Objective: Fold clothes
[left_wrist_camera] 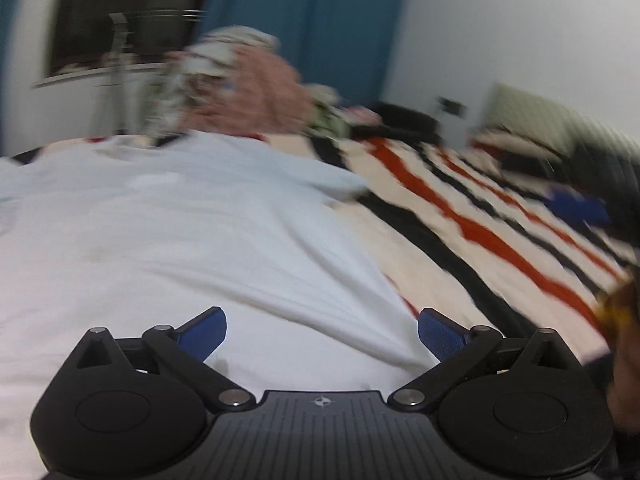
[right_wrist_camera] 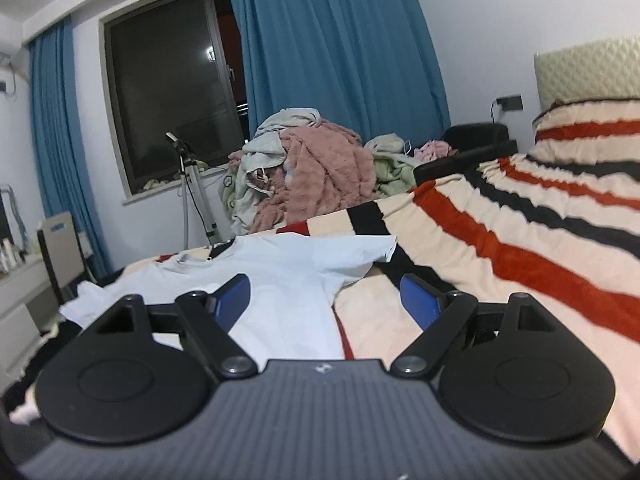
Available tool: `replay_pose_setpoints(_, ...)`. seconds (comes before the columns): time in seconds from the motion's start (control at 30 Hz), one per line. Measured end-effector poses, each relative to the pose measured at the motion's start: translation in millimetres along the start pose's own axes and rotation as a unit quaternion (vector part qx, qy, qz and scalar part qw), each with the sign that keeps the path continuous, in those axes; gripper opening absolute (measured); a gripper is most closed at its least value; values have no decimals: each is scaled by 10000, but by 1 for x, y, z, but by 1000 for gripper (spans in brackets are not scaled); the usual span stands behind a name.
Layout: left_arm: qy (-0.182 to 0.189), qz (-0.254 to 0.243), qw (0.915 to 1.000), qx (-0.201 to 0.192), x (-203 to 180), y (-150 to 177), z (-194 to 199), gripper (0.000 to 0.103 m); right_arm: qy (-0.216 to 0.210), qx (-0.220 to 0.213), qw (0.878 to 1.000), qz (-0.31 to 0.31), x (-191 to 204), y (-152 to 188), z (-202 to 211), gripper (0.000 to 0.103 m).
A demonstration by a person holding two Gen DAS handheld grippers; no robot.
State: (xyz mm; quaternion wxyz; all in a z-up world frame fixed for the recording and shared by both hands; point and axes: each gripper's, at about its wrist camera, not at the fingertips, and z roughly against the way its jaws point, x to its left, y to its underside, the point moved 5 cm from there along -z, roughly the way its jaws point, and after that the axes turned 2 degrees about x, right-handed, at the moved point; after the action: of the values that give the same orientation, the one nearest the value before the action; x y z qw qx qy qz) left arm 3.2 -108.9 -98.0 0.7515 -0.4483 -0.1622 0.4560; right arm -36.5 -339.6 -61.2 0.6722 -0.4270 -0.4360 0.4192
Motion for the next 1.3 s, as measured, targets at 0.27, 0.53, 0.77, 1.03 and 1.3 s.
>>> replay_pose_setpoints(0.27, -829, 547, 9933, -591, 75, -37, 63, 103, -193, -72, 9989, 428, 21, 3, -3, 84)
replay_pose_setpoints(0.53, -980, -106, 9922, -768, 91, -71, 61, 103, -478, 154, 9964, 683, 55, 9, -34, 84)
replay_pose_setpoints(0.77, -985, 434, 9908, -826, 109, -58, 46, 103, -730, 933, 9898, -795, 37, 7, -106, 83)
replay_pose_setpoints(1.03, -1277, 1390, 9795, -704, 147, -34, 37, 103, -864, 1152, 9335, -3284, -38, 16, -260, 84)
replay_pose_setpoints(1.3, -1399, 1855, 9711, -543, 180, -30, -5, 103, -792, 890, 9205, -3721, -88, 58, -382, 76)
